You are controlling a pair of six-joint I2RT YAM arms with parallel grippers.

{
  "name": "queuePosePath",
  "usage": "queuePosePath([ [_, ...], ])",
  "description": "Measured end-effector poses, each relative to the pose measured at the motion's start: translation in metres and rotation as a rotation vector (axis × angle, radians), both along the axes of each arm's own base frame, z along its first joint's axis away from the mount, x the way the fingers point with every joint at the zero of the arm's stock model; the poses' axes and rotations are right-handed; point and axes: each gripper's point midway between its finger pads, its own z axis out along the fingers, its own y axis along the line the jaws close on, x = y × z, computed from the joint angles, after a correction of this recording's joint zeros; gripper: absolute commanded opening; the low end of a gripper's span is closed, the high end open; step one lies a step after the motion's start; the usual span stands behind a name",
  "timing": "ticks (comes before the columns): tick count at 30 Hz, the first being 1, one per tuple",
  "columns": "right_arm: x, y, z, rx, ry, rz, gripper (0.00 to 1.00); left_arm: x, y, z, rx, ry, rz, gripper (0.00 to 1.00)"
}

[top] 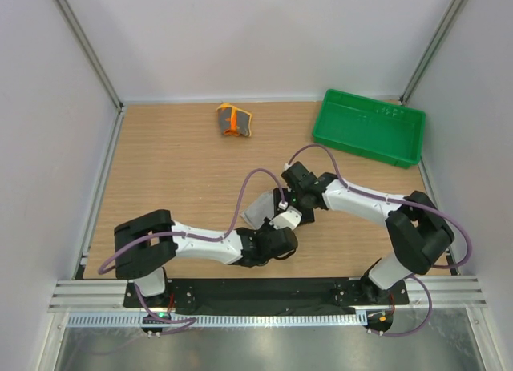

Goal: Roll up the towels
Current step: Roll the towel

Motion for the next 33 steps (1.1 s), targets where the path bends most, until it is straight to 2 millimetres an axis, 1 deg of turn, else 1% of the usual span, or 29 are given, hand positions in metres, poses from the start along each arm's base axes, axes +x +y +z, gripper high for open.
queuePosePath([
  [1, 0.001, -0.005, 0.002, -0.03, -0.01, 0.002, 0.79, -0.001, -0.001, 0.001, -0.009, 0.014, -0.007, 0.0],
  [4, 0.009, -0.017, 0.015, -0.102, -0.064, -0.004, 0.83, -0.004, -0.006, 0.007, -0.043, 0.072, -0.024, 0.0],
  [5, 0.013, -0.022, 0.02, -0.123, -0.087, -0.01, 0.86, -0.002, -0.008, 0.01, -0.055, 0.085, -0.025, 0.0],
  [8, 0.025, -0.032, 0.033, -0.168, -0.138, -0.027, 0.87, 0.0, -0.014, 0.016, -0.096, 0.134, -0.034, 0.0],
  [11, 0.033, -0.038, 0.037, -0.18, -0.151, -0.04, 0.87, 0.0, -0.016, 0.017, -0.127, 0.19, -0.039, 0.0],
  [13, 0.035, -0.042, 0.035, -0.188, -0.146, -0.044, 0.87, -0.001, -0.016, 0.017, -0.136, 0.215, -0.039, 0.0],
  [16, 0.04, -0.044, 0.029, -0.199, -0.135, -0.051, 0.87, -0.003, -0.012, 0.013, -0.124, 0.245, -0.036, 0.0],
  [23, 0.05, -0.048, 0.004, -0.226, -0.088, -0.057, 0.86, -0.006, -0.007, 0.01, -0.107, 0.263, -0.034, 0.0],
  [28, 0.057, -0.049, 0.003, -0.208, -0.094, -0.073, 0.82, -0.005, -0.007, 0.011, -0.111, 0.268, -0.03, 0.0],
  [33, 0.063, -0.065, 0.001, -0.26, -0.103, -0.105, 0.81, -0.003, -0.007, 0.016, -0.155, 0.311, -0.021, 0.0],
])
